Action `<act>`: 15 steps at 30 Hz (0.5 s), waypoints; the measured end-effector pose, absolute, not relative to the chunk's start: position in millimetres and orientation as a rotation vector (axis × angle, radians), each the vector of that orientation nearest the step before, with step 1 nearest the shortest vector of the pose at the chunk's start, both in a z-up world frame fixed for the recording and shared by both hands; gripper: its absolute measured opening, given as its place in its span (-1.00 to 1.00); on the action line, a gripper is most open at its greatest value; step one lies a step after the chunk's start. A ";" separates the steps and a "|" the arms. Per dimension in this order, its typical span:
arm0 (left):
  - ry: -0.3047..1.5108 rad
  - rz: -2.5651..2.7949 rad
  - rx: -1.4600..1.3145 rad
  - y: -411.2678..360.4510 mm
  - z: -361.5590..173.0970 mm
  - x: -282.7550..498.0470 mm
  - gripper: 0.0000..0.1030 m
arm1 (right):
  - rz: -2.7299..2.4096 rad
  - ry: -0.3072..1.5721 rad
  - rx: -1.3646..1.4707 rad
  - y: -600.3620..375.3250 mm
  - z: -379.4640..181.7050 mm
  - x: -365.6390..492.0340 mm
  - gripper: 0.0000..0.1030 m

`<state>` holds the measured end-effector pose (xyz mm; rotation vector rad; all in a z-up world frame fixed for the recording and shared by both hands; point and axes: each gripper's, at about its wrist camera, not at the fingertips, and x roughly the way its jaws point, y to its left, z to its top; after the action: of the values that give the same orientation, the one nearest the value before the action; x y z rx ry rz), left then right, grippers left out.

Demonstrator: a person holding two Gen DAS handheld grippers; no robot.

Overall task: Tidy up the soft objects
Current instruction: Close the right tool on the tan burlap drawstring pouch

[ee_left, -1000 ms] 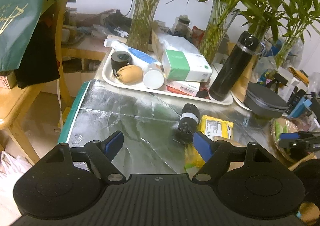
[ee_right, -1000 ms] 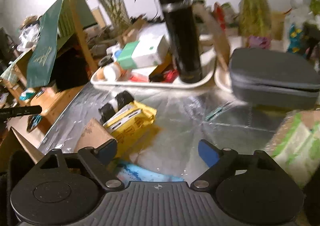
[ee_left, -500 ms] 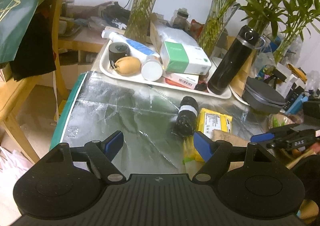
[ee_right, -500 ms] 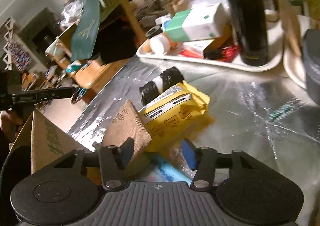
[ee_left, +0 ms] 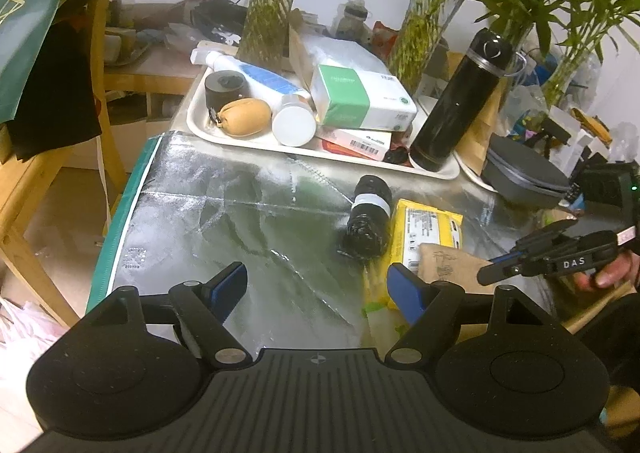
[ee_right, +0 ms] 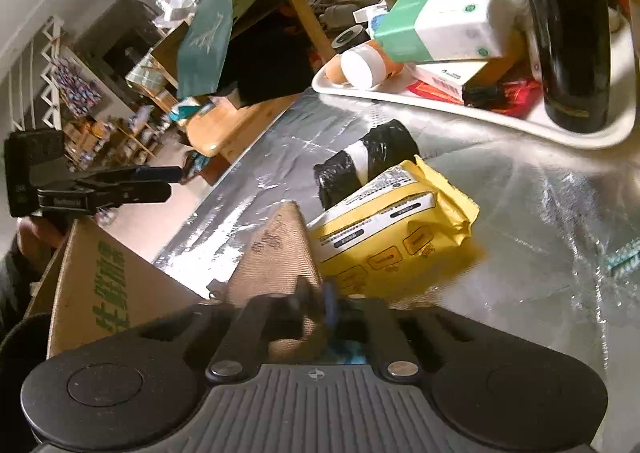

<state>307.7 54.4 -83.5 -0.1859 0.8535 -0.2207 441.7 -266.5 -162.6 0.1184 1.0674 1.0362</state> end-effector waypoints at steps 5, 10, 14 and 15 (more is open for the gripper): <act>0.855 -0.223 -0.185 53.5 -83.2 307.7 0.50 | 1.003 1.007 0.160 -278.2 -146.2 438.2 -0.90; 0.850 -0.223 -0.175 52.8 -83.5 306.9 0.50 | 0.946 0.904 0.202 -300.0 -118.4 431.7 -0.90; 0.844 -0.216 -0.178 52.5 -82.6 306.0 0.50 | 0.878 0.840 0.221 -315.3 -101.4 424.5 -0.90; 0.841 -0.216 -0.177 52.0 -82.1 305.6 0.50 | 0.855 0.831 0.228 -319.2 -98.0 422.9 -0.90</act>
<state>305.6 52.0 -82.1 -0.1771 0.8410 -0.2162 422.9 -319.2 -98.0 0.2283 0.8307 0.8552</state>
